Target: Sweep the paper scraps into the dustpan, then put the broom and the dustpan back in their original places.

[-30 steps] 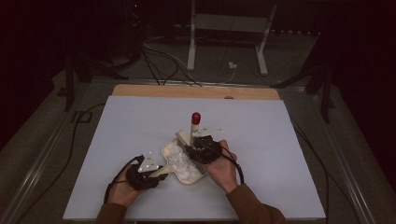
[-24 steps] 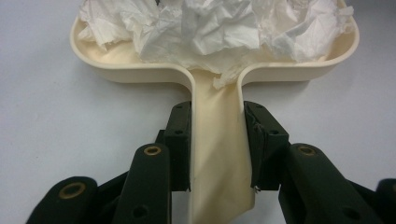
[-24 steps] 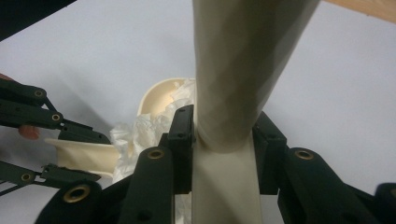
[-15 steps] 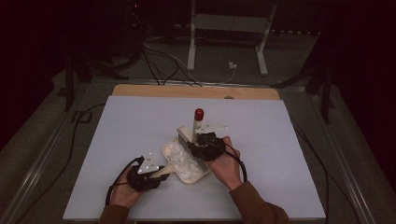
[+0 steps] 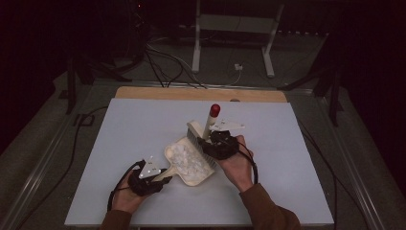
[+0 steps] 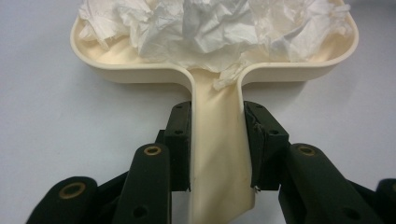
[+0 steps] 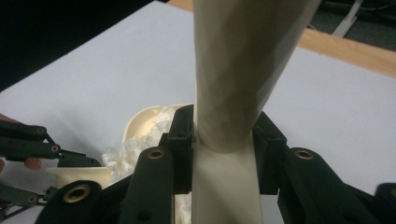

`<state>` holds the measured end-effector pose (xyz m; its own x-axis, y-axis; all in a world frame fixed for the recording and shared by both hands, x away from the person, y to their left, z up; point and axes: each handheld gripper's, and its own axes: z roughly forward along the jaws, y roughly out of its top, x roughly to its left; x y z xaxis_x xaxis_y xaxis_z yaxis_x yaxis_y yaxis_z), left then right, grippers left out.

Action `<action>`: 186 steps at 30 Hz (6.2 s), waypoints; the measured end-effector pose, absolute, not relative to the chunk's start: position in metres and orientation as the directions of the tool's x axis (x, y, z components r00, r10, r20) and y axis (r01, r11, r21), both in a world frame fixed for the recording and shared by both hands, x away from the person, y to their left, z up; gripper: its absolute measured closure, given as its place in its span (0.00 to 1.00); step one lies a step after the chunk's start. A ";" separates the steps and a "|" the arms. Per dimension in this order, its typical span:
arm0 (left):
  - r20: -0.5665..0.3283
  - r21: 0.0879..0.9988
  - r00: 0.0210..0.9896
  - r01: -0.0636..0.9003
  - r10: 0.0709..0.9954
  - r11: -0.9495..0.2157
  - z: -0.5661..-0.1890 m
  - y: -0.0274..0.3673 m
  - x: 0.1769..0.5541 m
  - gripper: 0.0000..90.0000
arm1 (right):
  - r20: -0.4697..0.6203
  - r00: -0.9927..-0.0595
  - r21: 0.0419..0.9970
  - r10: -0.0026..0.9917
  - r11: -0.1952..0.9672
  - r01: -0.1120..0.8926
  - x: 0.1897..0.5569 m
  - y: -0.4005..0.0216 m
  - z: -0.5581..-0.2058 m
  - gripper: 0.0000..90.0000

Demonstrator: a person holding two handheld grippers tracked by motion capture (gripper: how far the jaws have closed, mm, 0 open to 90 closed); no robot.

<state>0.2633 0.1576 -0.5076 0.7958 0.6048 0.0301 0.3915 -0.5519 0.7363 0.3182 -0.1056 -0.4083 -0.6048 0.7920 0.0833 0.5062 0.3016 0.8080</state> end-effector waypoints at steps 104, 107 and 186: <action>0.041 0.824 0.290 0.532 0.956 -0.196 -0.483 0.223 0.255 0.74 | 0.055 -0.431 0.877 0.901 0.163 0.453 0.315 -0.262 -0.427 0.78; 0.035 0.825 0.284 0.534 0.958 -0.188 -0.482 0.224 0.254 0.74 | 0.041 -0.465 0.876 0.884 0.193 0.443 0.312 -0.263 -0.426 0.78; -0.009 0.823 0.214 0.556 0.977 -0.114 -0.487 0.216 0.260 0.74 | 0.206 -0.708 0.813 0.675 0.284 0.508 0.311 -0.318 -0.421 0.79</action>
